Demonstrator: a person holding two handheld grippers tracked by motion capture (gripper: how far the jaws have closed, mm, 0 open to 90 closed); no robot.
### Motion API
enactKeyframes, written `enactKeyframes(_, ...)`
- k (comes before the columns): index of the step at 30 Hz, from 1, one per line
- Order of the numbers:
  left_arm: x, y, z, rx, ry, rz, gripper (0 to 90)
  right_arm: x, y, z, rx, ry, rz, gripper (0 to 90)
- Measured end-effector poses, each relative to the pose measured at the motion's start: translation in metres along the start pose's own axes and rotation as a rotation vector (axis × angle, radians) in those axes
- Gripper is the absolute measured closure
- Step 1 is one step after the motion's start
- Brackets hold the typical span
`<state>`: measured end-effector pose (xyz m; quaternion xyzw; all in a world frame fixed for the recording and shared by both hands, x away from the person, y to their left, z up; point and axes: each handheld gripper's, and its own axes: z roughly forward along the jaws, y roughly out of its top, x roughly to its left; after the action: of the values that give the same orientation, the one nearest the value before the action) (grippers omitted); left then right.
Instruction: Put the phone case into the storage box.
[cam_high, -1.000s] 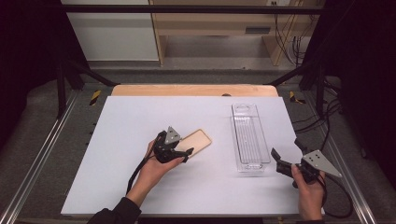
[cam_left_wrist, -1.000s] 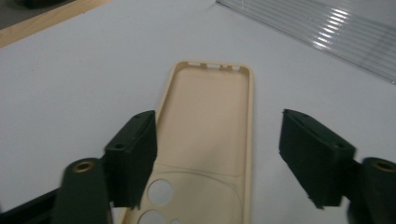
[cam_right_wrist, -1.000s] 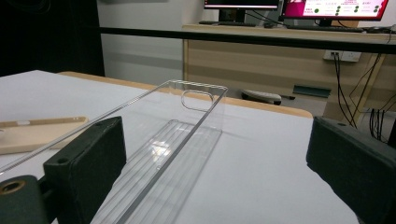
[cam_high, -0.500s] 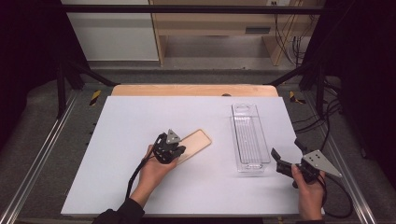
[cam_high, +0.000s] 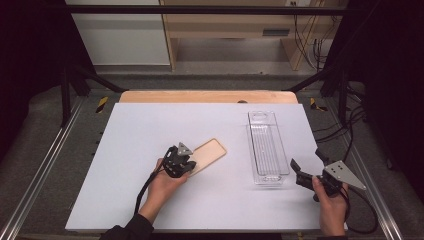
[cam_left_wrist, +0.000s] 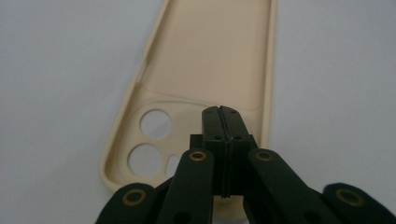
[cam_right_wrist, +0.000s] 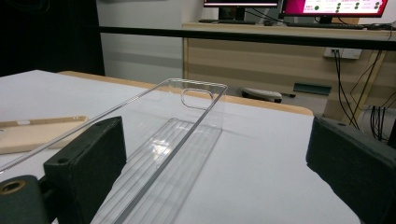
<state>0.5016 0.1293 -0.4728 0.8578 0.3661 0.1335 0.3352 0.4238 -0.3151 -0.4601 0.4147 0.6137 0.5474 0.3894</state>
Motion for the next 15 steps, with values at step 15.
enactKeyframes(15,-0.004,-0.02,-0.016,-0.011,-0.017,0.022,90.0,0.001,-0.001,0.0,0.011,-0.001,-0.005,5.4)
